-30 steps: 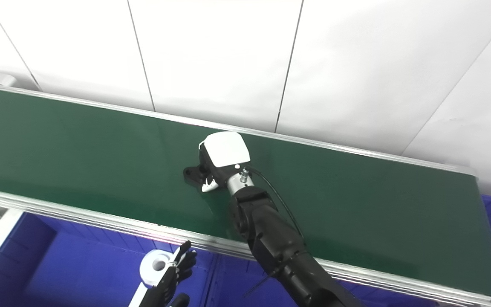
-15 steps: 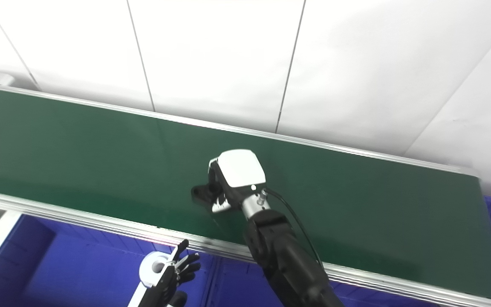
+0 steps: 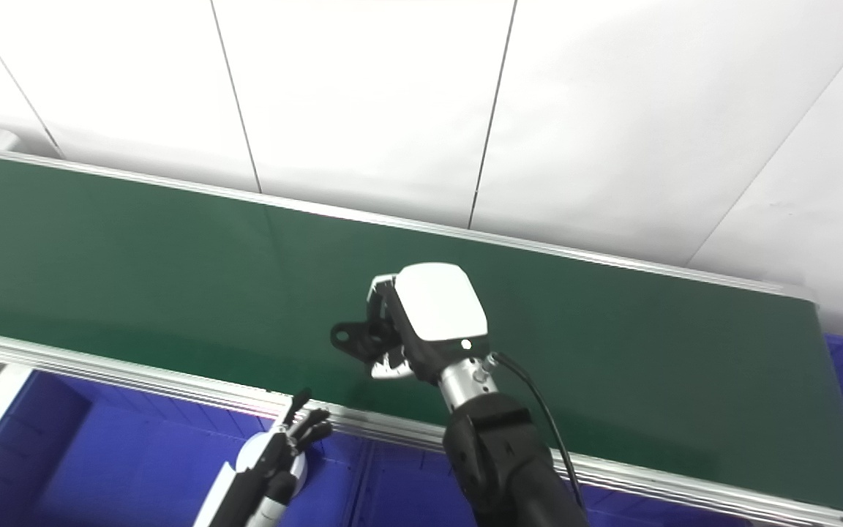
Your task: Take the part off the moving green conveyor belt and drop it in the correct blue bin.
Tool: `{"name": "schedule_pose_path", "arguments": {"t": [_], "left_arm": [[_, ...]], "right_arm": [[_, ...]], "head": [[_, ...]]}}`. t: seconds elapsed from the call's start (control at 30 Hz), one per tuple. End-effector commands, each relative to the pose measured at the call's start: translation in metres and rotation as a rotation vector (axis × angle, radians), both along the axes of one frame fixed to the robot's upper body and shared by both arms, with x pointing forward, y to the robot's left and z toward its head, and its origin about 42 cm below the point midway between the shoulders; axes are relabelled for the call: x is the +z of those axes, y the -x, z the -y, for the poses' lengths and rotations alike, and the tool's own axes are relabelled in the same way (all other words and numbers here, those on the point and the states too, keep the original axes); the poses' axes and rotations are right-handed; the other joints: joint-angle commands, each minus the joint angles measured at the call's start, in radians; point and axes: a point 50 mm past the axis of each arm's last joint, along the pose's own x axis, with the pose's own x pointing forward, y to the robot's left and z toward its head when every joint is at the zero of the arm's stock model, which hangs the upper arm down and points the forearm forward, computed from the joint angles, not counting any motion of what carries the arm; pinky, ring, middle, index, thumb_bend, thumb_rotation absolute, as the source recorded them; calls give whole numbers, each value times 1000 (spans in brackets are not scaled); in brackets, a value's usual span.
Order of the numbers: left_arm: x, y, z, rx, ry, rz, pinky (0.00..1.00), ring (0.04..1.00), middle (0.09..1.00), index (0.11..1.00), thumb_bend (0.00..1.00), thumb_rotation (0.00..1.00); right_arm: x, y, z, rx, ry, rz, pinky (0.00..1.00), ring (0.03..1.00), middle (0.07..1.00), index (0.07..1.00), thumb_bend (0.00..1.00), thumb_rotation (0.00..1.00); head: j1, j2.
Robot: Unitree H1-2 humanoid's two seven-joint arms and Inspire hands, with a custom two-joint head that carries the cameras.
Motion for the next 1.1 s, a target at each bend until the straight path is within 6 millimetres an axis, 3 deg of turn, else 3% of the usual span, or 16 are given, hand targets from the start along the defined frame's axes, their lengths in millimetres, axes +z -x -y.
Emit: {"name": "schedule_pose_path", "arguments": {"t": [0.0, 0.4, 0.53, 0.7, 0.8, 1.07], "left_arm": [[11, 0, -3, -4, 29, 12, 998, 922, 930, 1000, 649, 1000], [24, -4, -28, 17, 25, -5, 1000, 964, 942, 1000, 570, 1000], [29, -7, -34, 26, 17, 0, 1000, 952, 938, 1000, 546, 1000], [35, -12, -40, 23, 11, 17, 1000, 943, 926, 1000, 585, 1000], [37, -14, -42, 23, 7, 8, 1000, 940, 932, 1000, 616, 1000], [43, -16, -47, 43, -10, -1, 1000, 905, 905, 1000, 640, 1000]], "right_arm": [[22, 5, -6, -20, -41, 54, 143, 208, 470, 487, 527, 0], [32, 61, 15, -58, -24, -23, 191, 279, 475, 487, 525, 0], [35, 78, 21, -88, -29, -42, 143, 217, 471, 486, 526, 0], [38, 103, 26, -103, -26, -83, 145, 221, 471, 485, 526, 0], [33, 113, 30, -112, -28, -109, 146, 225, 471, 485, 526, 0], [-7, 123, 32, -143, 31, -237, 171, 243, 472, 485, 528, 0]], "head": [[-31, 14], [-177, 109], [-203, 143], [-217, 199], [-223, 215], [-223, 261]]}}
